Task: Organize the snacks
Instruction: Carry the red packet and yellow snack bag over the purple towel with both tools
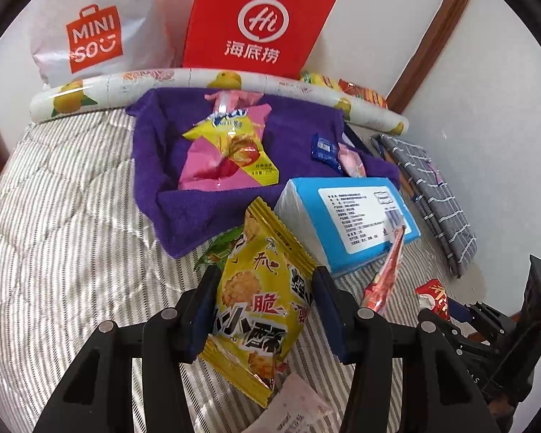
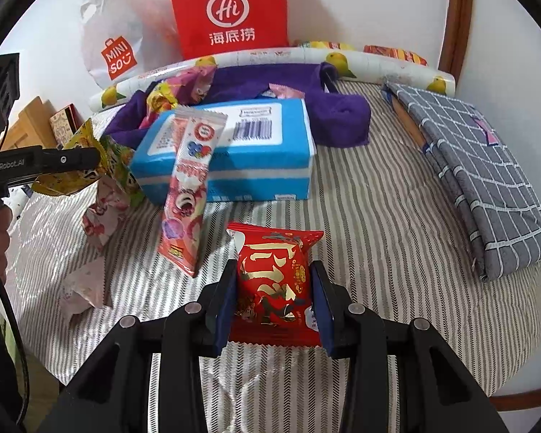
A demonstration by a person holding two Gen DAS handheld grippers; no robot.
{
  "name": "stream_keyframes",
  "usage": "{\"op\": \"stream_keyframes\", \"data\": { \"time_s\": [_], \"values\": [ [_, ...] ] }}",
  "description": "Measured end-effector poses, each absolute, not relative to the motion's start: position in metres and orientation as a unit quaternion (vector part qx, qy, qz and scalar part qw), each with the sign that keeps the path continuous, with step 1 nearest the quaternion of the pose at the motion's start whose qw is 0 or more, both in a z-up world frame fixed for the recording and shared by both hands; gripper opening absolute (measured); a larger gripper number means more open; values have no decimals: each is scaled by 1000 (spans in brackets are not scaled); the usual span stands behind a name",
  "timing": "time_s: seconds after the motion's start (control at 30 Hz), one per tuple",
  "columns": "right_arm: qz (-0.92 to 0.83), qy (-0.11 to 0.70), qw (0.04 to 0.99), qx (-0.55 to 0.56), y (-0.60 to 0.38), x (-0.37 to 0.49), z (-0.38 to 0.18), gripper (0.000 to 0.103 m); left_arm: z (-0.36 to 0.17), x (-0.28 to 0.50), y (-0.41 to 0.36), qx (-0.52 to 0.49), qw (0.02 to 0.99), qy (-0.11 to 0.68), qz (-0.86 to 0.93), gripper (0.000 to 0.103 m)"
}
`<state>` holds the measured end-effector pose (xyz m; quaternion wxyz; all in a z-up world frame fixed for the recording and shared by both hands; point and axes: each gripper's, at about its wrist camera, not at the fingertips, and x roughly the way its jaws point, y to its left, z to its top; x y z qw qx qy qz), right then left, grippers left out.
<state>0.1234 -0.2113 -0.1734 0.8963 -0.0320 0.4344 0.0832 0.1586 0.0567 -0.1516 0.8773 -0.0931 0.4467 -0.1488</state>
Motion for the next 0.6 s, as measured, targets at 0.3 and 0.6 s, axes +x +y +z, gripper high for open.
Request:
{"op": "stream_keyframes", "data": {
  "time_s": [0.3,0.6],
  "values": [
    [85,422,903,-23,-204,115,-159,39,-136,139,73,-108,884,432,-145,50],
    [84,419,904,-14,-202,107,-153,39,-130,126,78,-110,887,426,-138,50]
  ]
}}
